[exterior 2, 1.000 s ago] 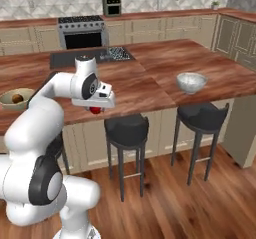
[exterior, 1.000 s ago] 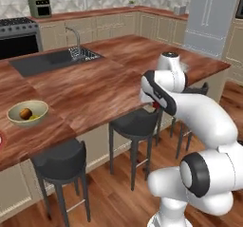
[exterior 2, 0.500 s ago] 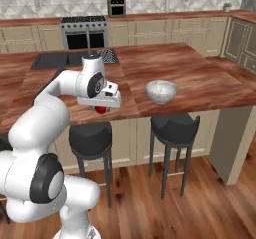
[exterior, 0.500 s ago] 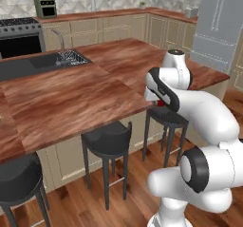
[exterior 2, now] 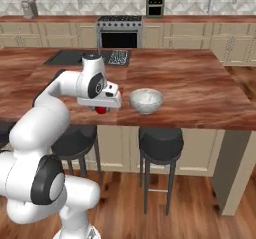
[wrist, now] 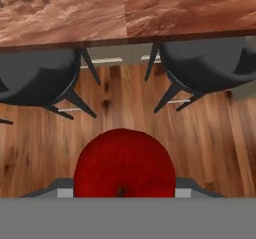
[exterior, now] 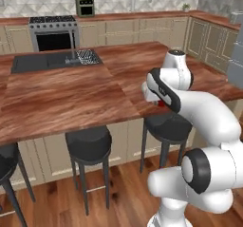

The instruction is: Take the fruits from the plate on the dining counter and place two fruits in each bowl.

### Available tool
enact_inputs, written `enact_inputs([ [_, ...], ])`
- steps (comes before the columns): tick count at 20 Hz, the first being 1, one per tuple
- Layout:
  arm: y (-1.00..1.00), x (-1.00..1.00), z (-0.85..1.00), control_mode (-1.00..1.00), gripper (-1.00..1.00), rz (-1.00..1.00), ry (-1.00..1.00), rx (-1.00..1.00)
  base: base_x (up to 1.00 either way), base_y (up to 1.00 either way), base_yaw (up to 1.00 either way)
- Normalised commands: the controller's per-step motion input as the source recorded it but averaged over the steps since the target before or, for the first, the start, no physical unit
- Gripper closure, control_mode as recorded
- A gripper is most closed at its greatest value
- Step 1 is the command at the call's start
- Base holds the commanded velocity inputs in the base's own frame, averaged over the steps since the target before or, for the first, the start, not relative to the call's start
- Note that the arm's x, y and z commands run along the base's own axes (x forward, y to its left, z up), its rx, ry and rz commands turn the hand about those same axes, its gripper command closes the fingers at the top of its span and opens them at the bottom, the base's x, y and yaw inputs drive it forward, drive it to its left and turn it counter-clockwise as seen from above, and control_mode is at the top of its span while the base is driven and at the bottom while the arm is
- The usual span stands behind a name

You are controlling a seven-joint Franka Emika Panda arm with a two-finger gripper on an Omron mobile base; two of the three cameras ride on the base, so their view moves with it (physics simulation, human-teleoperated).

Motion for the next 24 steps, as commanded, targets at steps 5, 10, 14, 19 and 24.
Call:
enact_inputs([
  [5, 0.0, 0.0, 0.0, 1.0, 1.0, 0.0, 0.0, 0.0, 0.45, -0.73, 0.04],
  [10, 0.0, 0.0, 0.0, 1.0, 1.0, 0.0, 0.0, 0.0, 0.56, -0.28, 0.03],
  [14, 0.0, 0.0, 0.0, 1.0, 1.0, 0.0, 0.0, 0.0, 0.53, -0.28, 0.14],
  [19, 0.0, 0.0, 0.0, 1.0, 1.0, 0.0, 0.0, 0.0, 0.47, -0.32, 0.09],
  [24, 0.0, 0.0, 0.0, 1.0, 1.0, 0.0, 0.0, 0.0, 0.48, -0.39, 0.12],
])
